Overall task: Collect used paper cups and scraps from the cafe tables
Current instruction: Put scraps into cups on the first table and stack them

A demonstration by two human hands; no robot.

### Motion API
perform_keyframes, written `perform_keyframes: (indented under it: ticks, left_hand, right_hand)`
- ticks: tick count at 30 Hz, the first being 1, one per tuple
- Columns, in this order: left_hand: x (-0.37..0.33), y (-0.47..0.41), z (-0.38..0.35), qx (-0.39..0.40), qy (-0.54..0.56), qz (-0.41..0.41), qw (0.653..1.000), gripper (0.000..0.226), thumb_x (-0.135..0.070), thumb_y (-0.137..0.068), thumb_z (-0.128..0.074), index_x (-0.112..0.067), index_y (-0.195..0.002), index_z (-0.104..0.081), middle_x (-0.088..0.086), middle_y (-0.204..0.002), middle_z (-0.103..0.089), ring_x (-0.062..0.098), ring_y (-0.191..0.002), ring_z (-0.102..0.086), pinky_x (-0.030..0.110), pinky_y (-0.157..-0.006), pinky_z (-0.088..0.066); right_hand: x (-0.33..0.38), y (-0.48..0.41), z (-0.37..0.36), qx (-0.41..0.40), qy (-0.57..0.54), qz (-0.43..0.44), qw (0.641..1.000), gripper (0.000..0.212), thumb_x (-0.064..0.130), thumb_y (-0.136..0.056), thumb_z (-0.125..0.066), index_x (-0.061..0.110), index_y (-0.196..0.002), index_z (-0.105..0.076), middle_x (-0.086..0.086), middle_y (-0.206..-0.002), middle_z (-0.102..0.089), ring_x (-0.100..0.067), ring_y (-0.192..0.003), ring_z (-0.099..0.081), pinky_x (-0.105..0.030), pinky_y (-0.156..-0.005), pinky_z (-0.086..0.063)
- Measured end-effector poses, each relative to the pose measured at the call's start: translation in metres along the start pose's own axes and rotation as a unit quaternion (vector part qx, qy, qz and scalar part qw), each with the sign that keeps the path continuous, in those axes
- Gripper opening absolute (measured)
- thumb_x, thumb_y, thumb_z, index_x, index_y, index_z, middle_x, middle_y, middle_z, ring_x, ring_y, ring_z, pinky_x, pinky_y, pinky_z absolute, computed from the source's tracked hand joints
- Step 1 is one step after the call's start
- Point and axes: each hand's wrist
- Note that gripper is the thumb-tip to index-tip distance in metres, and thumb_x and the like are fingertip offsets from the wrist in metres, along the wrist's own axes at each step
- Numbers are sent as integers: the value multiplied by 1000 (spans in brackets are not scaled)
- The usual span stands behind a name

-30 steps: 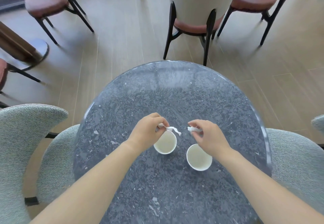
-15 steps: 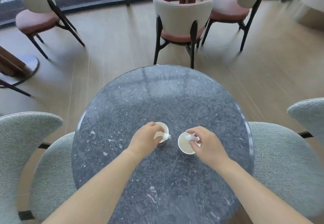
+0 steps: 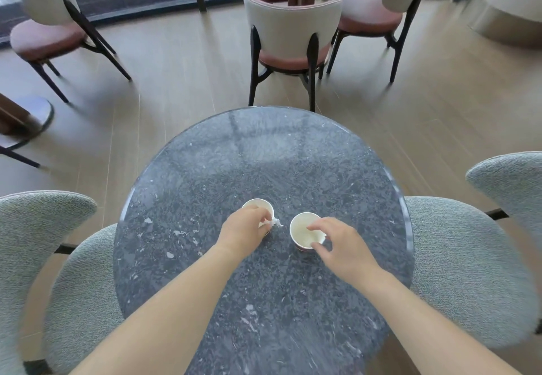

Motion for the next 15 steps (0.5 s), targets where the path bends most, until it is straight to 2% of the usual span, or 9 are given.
perform_keyframes:
  ticks: [6,10,12,15]
  left_hand:
    - [-6,3,4,-55,10,0,998,14,-26,-90,-53,-21,-84,-64,-8,-92,-62,18,-85,-57,32,-69,-47]
    - [-1,3,13,-88,-2,28,996,14,-26,-91,-52,-20,-92,-64,-3,-96,-61,20,-92,-56,34,-71,-47]
    - [5,3,15,-71,-27,46,996,17,-30,-91,-51,-22,-102,-62,-4,-106,-58,21,-101,-54,35,-74,-48]
    - [7,5,11,-34,-13,48,998,21,-33,-90,-53,-24,-108,-59,-6,-114,-55,19,-105,-53,34,-78,-47]
  right_hand:
    - [-2,-2,-3,17,25,6,1000,28,13,-84,-62,18,-111,-59,3,-116,-60,-17,-110,-51,-24,-90,-39]
    - [-2,-4,-6,20,34,8,999,28,17,-84,-63,19,-112,-59,5,-116,-61,-17,-110,-50,-26,-90,-41]
    - [-3,-4,-8,27,56,14,998,29,23,-84,-63,21,-113,-59,6,-115,-61,-17,-108,-49,-28,-87,-43]
    - [-6,-4,-10,43,117,36,992,34,35,-83,-63,25,-115,-58,9,-116,-60,-16,-111,-48,-30,-93,-37]
Point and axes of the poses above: each hand's wrist, its own y-axis away from the middle knuckle, its own z-axis out of the back of the hand, x = y × z
